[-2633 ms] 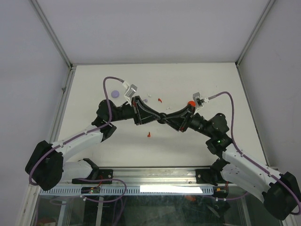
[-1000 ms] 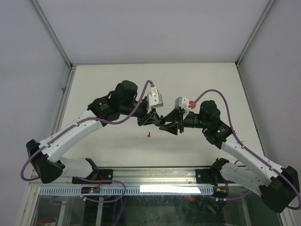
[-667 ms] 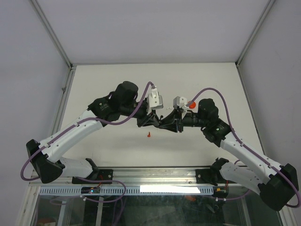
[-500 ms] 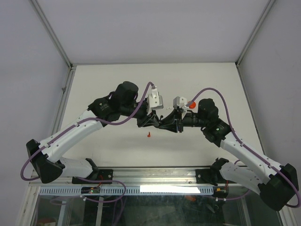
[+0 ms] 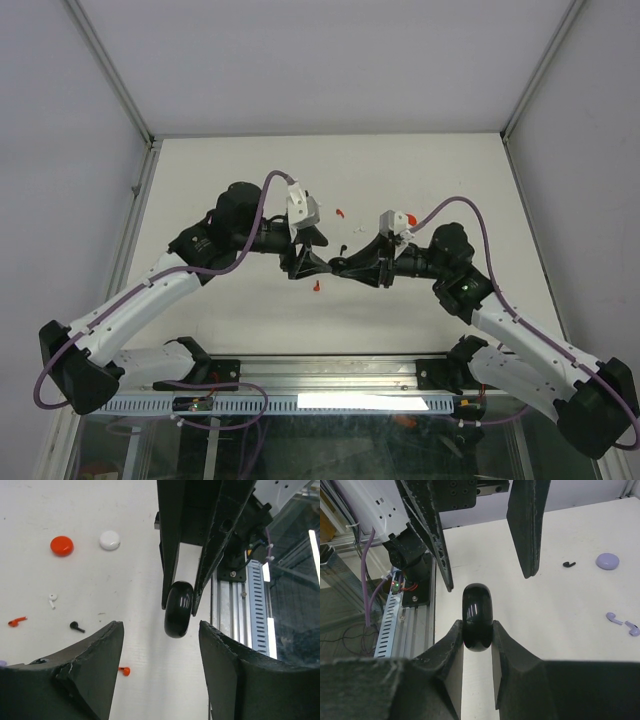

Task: Insert the wireless bluetooth earbuds into the charging case
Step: Pick up the charging case at the center of the board.

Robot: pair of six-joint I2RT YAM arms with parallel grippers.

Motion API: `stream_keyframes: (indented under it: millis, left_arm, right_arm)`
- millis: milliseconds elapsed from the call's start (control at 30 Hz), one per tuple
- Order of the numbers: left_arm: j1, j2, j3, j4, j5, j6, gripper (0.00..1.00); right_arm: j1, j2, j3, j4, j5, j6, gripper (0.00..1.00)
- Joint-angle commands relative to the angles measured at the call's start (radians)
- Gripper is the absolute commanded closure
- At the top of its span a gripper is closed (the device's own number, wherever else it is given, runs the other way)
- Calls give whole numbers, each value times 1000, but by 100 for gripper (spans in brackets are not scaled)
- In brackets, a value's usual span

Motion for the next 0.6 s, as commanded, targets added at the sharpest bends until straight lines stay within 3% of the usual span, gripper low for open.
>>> stream_keyframes:
  millis: [0,567]
  left_arm:
    - [4,-44,-47,195,86,-102,37]
    - [5,1,-103,336,93,-217,32]
  right_arm:
    - [3,-37,-43,199,23,113,100]
    - [3,-61,-85,267,49,161,100]
